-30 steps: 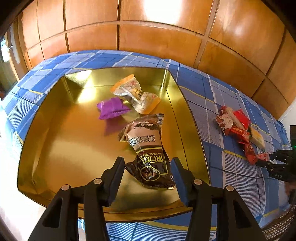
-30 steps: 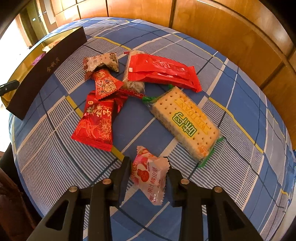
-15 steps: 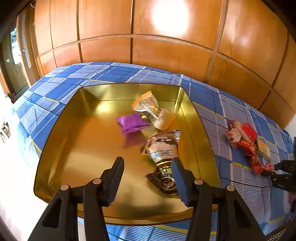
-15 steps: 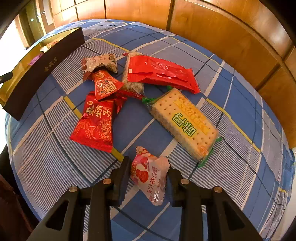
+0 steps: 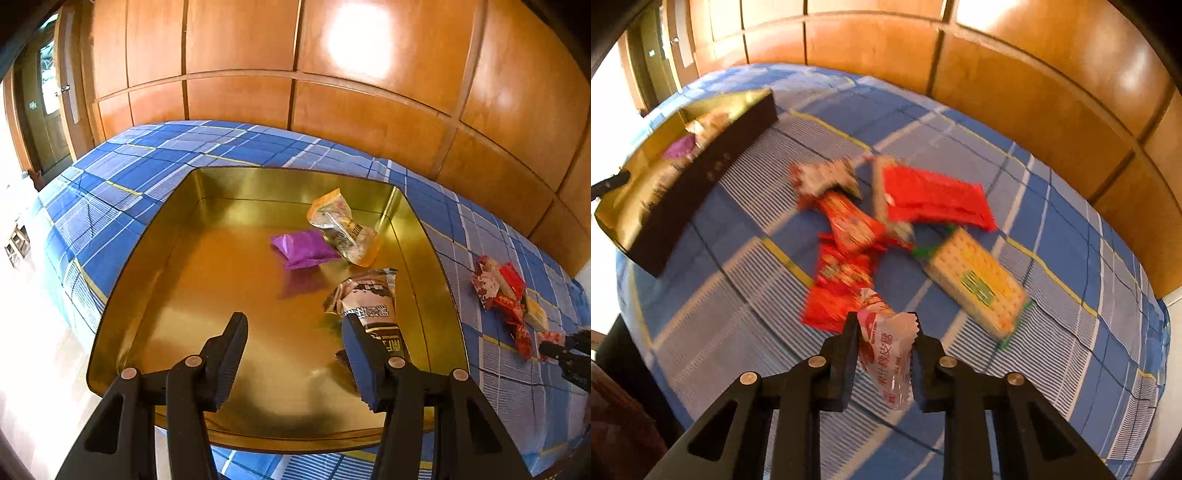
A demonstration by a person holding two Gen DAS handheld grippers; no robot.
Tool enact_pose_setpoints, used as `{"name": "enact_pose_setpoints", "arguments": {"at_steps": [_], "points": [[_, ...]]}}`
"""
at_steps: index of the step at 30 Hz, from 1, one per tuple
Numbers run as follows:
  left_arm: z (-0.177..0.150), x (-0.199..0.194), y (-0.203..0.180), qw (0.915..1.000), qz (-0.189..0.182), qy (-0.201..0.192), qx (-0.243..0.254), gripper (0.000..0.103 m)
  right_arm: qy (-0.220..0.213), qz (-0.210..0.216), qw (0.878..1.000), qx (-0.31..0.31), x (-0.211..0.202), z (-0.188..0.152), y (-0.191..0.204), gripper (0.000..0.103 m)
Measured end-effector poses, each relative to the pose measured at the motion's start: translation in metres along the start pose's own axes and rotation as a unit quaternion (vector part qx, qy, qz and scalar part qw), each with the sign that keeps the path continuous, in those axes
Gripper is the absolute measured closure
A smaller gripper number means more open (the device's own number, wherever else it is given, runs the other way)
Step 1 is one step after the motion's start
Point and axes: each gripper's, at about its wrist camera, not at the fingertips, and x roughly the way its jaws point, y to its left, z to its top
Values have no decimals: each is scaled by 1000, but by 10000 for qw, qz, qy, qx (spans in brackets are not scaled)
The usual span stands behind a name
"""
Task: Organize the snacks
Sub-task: 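Carry the pink candy over the gold tray with the right gripper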
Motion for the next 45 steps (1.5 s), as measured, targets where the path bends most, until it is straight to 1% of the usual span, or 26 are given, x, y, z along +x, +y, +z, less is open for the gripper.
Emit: {"name": "enact_pose_setpoints", "arguments": {"at_steps": [4,6,10,12,14,16,17,19,21,22,25,26,30,34,40,45], "points": [[3,0,11,9999,50,-42,-153,48,-379,582,9976,-55,-19,19,26,80],[4,0,15,9997,85,-69,-215,48,-636,1035,9921,-307,-27,33,54,80],[7,-3,27,9992,176,-136,-337,48,-853,1861,9765,-666,-33,61,111,79],[7,-5,33,9988,223,-168,-401,48,-847,2261,9671,-804,-29,77,142,79],[7,-6,40,9984,272,-196,-466,48,-768,2500,9607,-928,-21,87,165,78],[7,-6,46,9980,312,-202,-509,48,-590,2784,9542,-917,-8,95,187,76],[6,-7,48,9979,337,-204,-520,48,-484,2860,9524,-935,0,99,197,75],[4,-6,53,9977,362,-182,-541,48,-311,2746,9559,-990,18,104,208,75],[1,-4,56,9977,375,-140,-552,48,-18,2588,9601,-1063,35,101,219,74],[0,-3,56,9976,378,-118,-560,48,62,2545,9609,-1087,41,100,219,74],[-2,-1,57,9975,377,-87,-590,48,139,2482,9614,-1182,45,92,223,64],[-3,-1,57,9975,372,-90,-593,48,113,2457,9620,-1189,43,91,223,62],[-3,-5,50,9981,359,-154,-478,48,-153,2393,9640,-1148,29,88,217,62],[-3,-7,43,9986,325,-164,-376,48,-391,2304,9669,-1023,10,76,211,61],[-3,-13,31,9991,299,-225,-199,48,-730,2153,9712,-714,-6,69,188,62],[-3,-16,21,9993,251,-262,-33,48,-897,2047,9737,-447,-15,67,169,62]]}}
